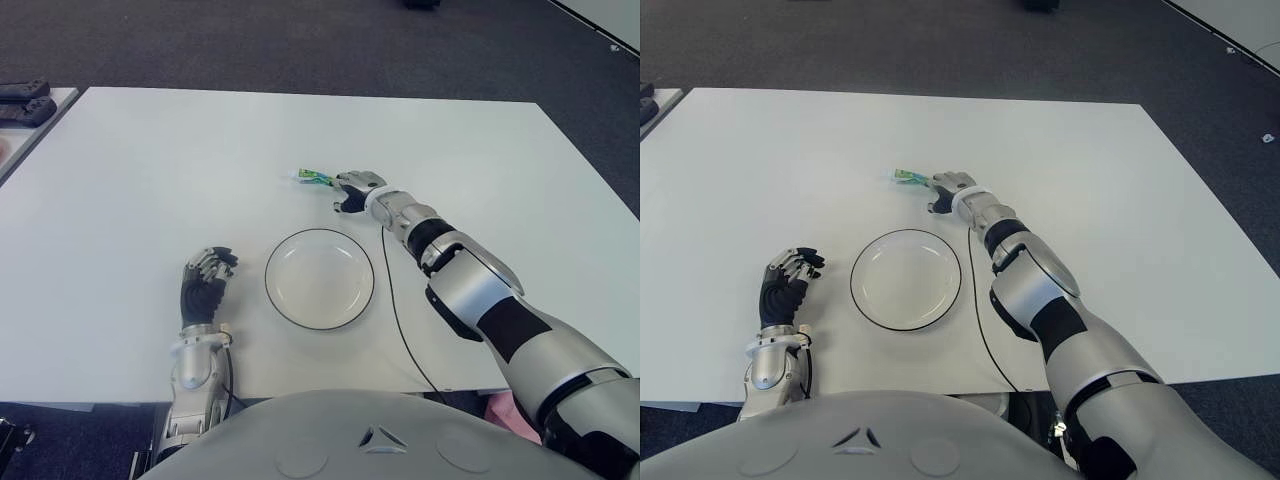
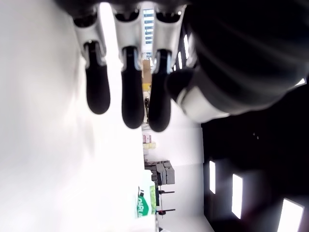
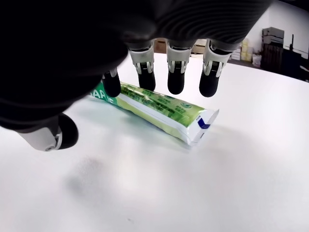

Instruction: Put the toothpaste on the table into the plate.

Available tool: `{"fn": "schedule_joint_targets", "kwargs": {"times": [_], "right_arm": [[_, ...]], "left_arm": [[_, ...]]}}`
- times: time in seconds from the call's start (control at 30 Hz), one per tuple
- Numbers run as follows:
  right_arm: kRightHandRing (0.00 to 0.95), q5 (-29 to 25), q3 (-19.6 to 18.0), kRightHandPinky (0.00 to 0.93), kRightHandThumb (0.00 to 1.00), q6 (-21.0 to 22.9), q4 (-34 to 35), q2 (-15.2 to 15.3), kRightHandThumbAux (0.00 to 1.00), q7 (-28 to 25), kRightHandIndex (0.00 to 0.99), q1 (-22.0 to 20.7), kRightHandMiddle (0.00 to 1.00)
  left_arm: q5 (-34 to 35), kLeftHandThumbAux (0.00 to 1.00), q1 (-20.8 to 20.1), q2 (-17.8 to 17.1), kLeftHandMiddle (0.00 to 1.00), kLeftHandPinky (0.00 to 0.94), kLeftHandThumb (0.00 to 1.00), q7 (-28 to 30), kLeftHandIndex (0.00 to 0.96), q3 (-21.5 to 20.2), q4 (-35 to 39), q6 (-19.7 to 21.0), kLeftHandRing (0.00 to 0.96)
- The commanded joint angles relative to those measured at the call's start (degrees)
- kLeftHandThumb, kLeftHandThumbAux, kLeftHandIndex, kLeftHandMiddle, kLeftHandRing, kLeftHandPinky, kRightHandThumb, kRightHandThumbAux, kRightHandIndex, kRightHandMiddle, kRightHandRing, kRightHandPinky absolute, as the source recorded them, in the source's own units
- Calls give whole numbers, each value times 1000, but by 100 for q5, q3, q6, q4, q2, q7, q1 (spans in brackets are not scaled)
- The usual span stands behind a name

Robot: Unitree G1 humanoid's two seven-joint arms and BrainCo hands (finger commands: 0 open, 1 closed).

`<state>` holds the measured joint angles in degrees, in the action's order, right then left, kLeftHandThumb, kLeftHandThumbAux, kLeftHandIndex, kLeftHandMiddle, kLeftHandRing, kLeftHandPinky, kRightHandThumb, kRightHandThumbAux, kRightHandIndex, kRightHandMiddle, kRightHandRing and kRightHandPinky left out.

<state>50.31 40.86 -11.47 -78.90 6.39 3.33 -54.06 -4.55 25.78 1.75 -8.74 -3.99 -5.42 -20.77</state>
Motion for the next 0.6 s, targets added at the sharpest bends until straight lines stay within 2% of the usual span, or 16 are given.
{"fn": "schedule_joint_targets", "kwargs": {"times": [0.03,0.27,0.6], "right_arm": [[0,-38,6,0,537,-177,-58,148,377,-118,0,260,0],[0,-20,58,0,541,-683,44,538,443,-86,0,416,0],[0,213,359,0,544,-1039,156,875,525,105,0,535,0]], "left_arm": [[-3,724,48,-21,494,491,702,20,424,-20,-250,262,495],[-27,724,-30,-40,491,488,701,-2,425,-25,-262,308,493],[-13,724,-111,-84,489,487,702,16,425,-20,-284,353,491]]}}
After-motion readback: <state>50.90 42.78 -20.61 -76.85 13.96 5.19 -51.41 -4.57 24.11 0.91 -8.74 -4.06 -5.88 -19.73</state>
